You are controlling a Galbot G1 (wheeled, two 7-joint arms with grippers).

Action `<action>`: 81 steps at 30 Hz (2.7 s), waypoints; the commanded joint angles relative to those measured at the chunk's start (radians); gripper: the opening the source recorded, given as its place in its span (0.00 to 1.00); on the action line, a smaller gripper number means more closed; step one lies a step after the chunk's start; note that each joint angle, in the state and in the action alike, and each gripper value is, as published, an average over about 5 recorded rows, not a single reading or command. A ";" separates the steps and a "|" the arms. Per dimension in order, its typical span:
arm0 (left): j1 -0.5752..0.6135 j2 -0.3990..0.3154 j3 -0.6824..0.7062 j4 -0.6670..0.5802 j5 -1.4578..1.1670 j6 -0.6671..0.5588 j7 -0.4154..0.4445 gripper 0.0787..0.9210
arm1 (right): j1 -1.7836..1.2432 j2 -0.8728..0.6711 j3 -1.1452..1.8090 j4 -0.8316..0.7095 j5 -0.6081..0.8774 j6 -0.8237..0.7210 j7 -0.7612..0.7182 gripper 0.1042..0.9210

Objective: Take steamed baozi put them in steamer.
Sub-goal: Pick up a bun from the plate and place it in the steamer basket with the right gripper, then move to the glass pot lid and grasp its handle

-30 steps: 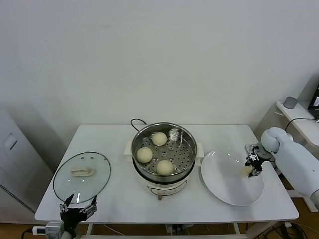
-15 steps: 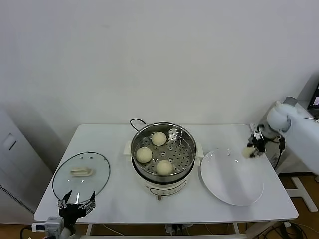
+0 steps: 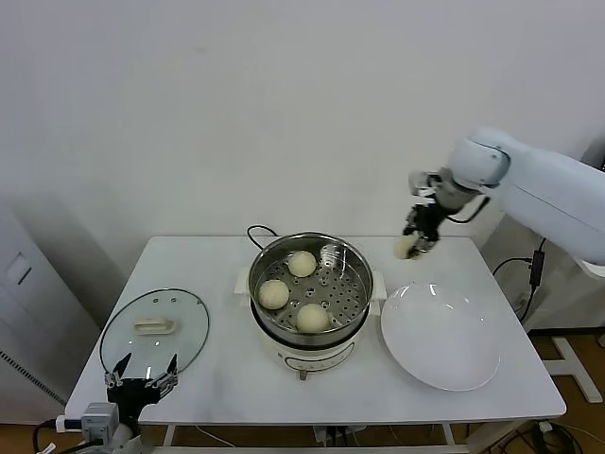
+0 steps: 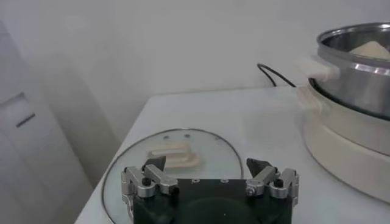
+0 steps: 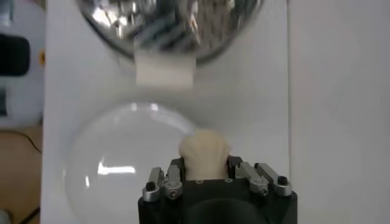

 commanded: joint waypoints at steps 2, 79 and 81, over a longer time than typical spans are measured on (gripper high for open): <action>-0.003 -0.032 -0.001 -0.009 -0.001 0.012 -0.006 0.88 | 0.084 0.220 -0.156 0.040 0.200 -0.214 0.137 0.39; -0.031 -0.049 0.011 0.005 -0.023 -0.021 0.003 0.88 | -0.206 -0.064 0.335 0.180 0.124 -0.233 0.339 0.88; -0.026 -0.049 0.013 -0.001 -0.029 -0.037 0.004 0.88 | -0.293 -0.117 0.462 0.212 0.130 -0.213 0.394 0.88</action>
